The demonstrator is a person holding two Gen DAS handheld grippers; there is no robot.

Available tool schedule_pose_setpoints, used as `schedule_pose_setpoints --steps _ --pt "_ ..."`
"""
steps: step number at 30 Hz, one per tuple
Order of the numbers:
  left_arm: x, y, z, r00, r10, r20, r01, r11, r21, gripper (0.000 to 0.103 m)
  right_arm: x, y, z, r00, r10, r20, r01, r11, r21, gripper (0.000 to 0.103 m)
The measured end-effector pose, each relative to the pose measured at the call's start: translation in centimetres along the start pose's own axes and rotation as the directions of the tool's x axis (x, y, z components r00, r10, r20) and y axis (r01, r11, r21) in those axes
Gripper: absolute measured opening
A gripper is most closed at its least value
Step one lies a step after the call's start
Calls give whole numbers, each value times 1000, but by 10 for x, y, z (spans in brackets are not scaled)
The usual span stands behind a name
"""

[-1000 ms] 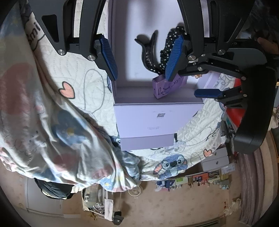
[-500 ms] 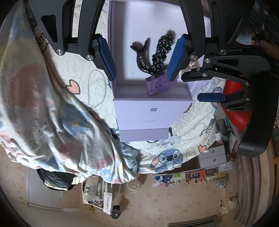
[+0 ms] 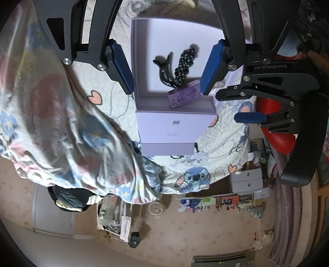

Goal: Organize rigid objects
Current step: 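Withdraw both grippers from the box toward the remaining items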

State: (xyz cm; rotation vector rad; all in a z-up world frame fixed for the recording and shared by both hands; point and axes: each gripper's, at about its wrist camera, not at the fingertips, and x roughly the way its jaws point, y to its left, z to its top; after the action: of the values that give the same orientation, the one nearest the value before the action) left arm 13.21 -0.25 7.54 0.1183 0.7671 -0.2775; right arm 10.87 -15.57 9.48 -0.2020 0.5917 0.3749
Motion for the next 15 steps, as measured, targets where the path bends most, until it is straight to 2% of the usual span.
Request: schedule_pose_setpoints --steps 15 --pt "-35 -19 -32 1000 11 20 -12 999 30 56 -41 13 -19 1000 -13 28 13 1000 1 75"
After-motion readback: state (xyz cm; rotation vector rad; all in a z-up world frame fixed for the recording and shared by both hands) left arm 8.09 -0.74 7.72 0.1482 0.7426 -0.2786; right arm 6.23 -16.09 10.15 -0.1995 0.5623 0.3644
